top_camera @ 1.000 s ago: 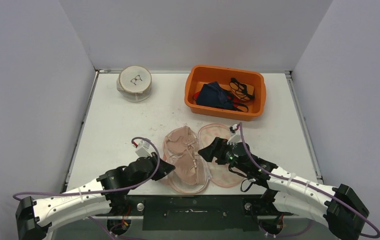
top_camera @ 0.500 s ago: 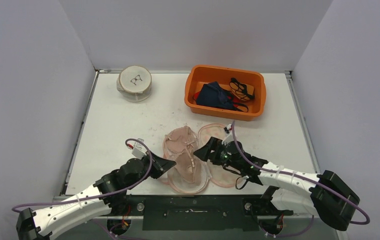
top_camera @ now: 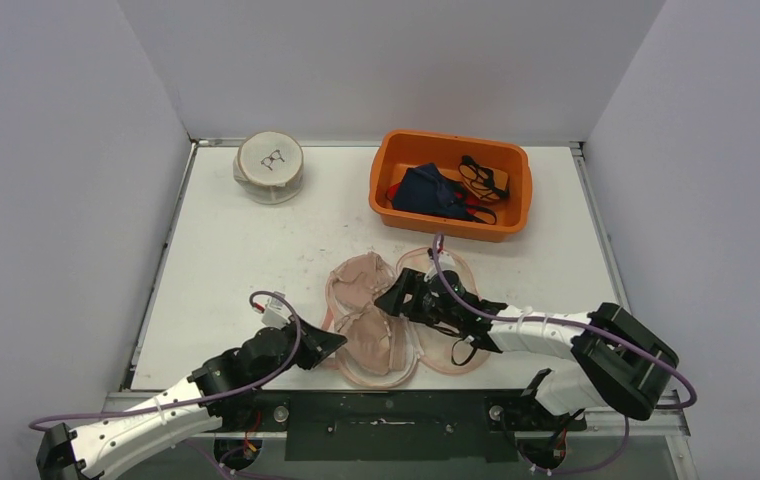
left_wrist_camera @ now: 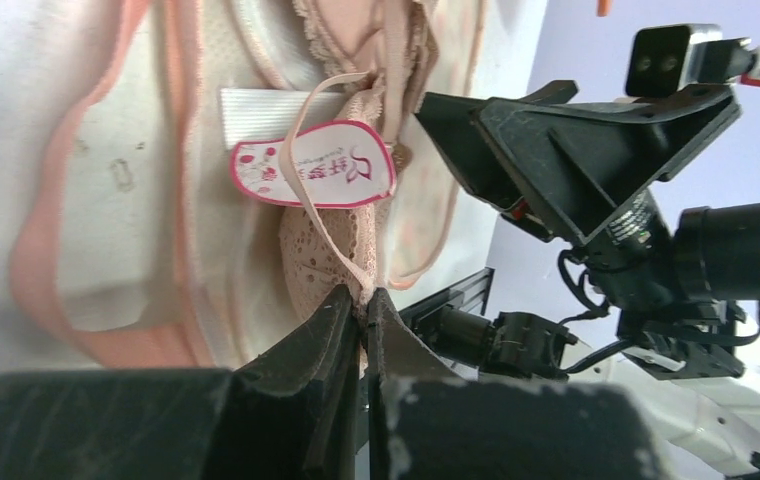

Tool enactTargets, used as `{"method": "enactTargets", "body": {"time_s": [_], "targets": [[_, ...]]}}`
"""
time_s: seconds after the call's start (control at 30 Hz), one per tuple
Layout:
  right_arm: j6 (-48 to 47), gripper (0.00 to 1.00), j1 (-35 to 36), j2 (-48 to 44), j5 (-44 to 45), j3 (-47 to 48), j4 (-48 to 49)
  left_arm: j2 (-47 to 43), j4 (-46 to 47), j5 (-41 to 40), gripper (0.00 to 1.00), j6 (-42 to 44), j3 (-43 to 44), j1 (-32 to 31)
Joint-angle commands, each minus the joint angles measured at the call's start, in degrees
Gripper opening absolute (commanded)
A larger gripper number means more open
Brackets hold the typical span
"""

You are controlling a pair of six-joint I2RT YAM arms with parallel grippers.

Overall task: Unzip the laundry bag and remove the bra
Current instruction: Pick up the bra from the laundry bag.

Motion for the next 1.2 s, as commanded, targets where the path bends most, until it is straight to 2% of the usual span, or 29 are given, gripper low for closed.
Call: {"method": "enactTargets", "body": {"time_s": [0.0, 0.17, 0.33, 0.63, 1.17], "targets": [[-2.42, 0.73, 0.1, 2.85, 0.64, 3.5, 3.2, -0.37, -3.21, -1.69, 0.0, -0.27, -0.48, 0.23], [-4.9, 0.73, 1.32, 4.62, 4.52, 5.62, -1.94, 0.86, -3.84, -2.28, 0.0, 0.73, -1.26, 0.25], [-8.51, 0.75, 4.01, 2.42, 10.92, 7.58, -8.01, 1.51, -4.81, -3.02, 0.0, 1.18, -1.75, 0.24], [-9.57, 0.8, 4.25, 1.08, 13.62, 8.29, -11.39, 1.79, -5.98, -3.43, 0.0, 1.2, -2.27, 0.23], [-8.57, 0.76, 3.67, 7.61, 1.83, 9.76, -3.38, 7.9, -2.13, -3.09, 0.0, 3.12, -1.03, 0.21]]}}
